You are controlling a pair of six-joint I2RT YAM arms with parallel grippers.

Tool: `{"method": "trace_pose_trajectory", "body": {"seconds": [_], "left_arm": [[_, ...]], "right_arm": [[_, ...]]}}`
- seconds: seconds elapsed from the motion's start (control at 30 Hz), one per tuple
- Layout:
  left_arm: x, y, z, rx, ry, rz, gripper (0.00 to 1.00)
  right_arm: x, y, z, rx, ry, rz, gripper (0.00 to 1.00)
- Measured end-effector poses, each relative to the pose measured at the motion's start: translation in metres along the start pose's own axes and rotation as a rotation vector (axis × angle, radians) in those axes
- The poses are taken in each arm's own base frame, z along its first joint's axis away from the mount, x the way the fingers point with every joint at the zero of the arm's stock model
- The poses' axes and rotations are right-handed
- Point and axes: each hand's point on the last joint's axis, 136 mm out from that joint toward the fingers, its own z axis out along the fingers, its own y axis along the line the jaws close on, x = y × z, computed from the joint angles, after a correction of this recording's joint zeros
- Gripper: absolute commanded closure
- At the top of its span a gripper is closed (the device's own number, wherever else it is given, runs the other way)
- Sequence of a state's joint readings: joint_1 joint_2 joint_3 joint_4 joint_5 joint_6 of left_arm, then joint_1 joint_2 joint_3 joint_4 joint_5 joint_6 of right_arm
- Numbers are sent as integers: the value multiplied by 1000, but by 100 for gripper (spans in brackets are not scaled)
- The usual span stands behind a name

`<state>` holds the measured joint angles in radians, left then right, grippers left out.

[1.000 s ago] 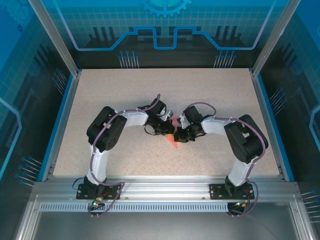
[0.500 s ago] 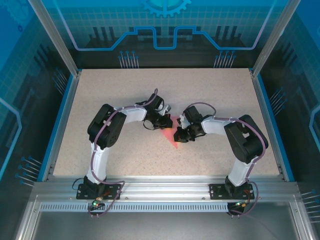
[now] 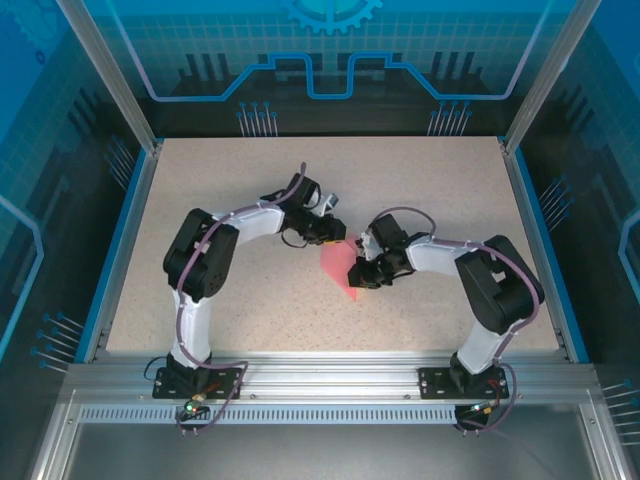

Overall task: Fold a paper plane with a square sheet of paper (fold left side to right side)
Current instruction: Fourth fold the wing at the center of the table, then turn over the paper at the center of the table.

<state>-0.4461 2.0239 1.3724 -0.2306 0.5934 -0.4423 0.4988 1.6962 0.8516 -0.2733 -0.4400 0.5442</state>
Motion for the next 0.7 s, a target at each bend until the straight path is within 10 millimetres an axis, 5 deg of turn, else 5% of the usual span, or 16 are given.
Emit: {"method": "trace_pose_trajectory", "body": {"seconds": [0.13,0.27,0.47,0.7], "left_arm": [[-25,-21,-48,36,-115,39,58],[-26,-18,-70,36,-160,35,57],[3,19,-41,-3,-75,-65,58],[21,45,-7,-31,1,-134,58]], "right_arm": [[-12,13,-26,0,-96,-51,66],[-24,13,-55,6,-212,-55,55],[-25,-1,-77,0,-319,-4,44],[-26,1,-81,-14,-337,3,44]]}}
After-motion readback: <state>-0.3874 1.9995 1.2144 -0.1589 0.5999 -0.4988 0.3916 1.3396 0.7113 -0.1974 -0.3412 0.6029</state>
